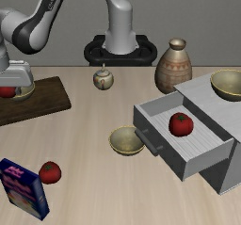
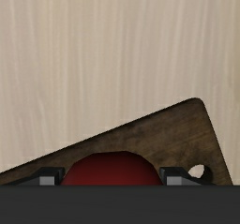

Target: Pick the tomato next to the cutting board and place it on the porcelain bowl on the cutting board

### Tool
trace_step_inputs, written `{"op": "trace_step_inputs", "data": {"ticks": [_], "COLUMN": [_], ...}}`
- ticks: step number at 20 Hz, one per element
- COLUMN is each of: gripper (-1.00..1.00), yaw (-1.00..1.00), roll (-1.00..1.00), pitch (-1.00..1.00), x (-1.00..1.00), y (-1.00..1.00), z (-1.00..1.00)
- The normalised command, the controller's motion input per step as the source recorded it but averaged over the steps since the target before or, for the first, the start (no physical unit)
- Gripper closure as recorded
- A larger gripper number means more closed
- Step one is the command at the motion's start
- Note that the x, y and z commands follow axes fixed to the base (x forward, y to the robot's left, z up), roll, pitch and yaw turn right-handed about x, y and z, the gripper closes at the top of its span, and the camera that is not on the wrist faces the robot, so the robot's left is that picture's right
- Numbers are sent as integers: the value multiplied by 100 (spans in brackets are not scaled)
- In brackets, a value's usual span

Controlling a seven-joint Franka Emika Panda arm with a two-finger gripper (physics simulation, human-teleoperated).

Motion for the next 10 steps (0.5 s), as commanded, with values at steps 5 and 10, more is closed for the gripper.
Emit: {"op": "trace_step_inputs", "data": {"ticks": [5, 10], "gripper": [100, -100], "yaw": [0, 0], "roll": [0, 0], "pitch": [0, 0], "x": [-100, -40], "y": [0, 0], "z": [0, 0]}}
